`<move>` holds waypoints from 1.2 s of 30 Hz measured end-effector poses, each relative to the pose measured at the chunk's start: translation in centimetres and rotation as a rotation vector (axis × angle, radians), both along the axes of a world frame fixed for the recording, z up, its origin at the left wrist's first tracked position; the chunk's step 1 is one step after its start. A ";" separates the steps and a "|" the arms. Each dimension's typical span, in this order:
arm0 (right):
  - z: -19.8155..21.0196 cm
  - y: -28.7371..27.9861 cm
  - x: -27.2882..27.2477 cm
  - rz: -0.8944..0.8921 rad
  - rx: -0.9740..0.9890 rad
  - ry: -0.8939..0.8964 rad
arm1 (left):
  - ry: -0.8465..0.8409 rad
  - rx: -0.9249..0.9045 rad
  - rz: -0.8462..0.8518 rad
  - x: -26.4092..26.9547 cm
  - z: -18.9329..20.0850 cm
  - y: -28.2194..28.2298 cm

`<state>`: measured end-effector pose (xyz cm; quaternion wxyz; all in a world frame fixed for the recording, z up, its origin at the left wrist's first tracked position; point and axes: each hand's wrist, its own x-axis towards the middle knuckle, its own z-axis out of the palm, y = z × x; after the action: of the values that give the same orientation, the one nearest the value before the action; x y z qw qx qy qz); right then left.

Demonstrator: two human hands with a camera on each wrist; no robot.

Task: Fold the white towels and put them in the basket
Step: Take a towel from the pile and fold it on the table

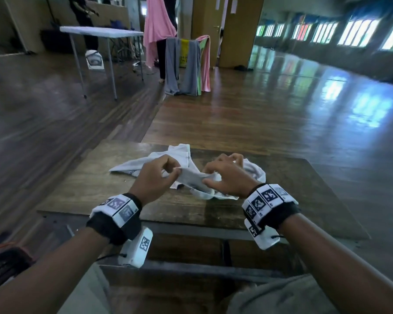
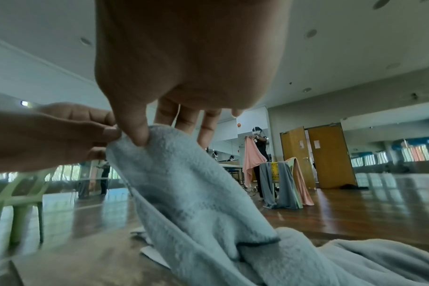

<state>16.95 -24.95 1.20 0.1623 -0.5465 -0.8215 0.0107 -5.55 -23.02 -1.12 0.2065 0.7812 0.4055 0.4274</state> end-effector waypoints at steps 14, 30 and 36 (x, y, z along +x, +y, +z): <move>6.1 -0.9 -2.5 0.050 -0.127 0.253 | 0.040 0.188 -0.036 -1.9 4.4 -0.1; 7.6 -1.8 6.3 -0.208 0.233 -0.409 | 0.149 0.217 0.099 -6.2 8.1 2.1; 8.0 -3.5 9.6 -0.310 0.194 -0.295 | 0.203 0.200 0.106 -6.7 8.1 2.0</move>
<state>26.55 -28.45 9.23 0.0919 -0.6438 -0.7397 -0.1731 -12.26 -20.97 7.02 0.0628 0.8146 0.4204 0.3947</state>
